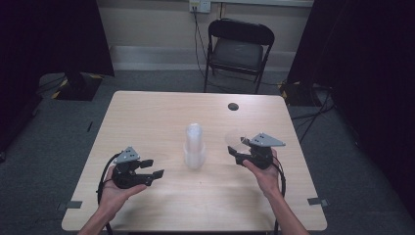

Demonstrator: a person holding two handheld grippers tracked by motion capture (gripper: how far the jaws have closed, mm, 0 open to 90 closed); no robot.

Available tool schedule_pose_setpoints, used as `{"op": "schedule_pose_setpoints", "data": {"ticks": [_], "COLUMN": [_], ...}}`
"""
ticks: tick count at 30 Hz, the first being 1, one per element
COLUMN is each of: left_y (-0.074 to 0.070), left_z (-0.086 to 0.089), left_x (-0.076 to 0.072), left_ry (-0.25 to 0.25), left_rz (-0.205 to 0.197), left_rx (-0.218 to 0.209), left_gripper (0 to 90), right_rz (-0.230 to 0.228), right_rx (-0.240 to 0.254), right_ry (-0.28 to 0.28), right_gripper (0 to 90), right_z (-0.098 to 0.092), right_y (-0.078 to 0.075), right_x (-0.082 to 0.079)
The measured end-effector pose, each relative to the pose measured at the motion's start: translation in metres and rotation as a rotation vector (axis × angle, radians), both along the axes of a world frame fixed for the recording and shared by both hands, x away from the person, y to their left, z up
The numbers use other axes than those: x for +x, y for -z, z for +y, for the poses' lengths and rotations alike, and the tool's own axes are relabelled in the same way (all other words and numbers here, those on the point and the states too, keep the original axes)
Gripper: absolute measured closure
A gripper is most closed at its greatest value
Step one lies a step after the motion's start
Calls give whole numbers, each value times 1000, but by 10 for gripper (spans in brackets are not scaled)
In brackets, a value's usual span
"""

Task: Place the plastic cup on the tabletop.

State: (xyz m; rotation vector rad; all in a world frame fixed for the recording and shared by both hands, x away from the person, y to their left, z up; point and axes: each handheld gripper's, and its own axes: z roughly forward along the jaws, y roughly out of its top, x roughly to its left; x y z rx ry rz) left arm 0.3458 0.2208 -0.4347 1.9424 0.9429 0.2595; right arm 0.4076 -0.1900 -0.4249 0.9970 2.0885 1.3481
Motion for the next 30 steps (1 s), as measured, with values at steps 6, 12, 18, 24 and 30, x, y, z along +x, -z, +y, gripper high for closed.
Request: {"op": "schedule_pose_setpoints", "data": {"ticks": [6,12,18,24,30], "left_y": [1,0,4,4,5], "left_z": [4,3,7,8,9], "left_x": [1,3,3,4,4], "left_ry": [-31,-36,-52,-53,-56], "left_rz": [3,-5,-1,0,3], "left_rx": [4,43,32,40,34], "left_gripper": [361,314,312,312,312], "right_rz": [19,44,76,89,92], "right_rx": [6,34,37,37,41], "right_ry": [30,50,67,73,55], "right_gripper": [356,356,354,348,339], "right_z": [1,3,5,10,19], "right_y": [5,12,25,35,37], "right_x": [20,34,45,54,60]}}
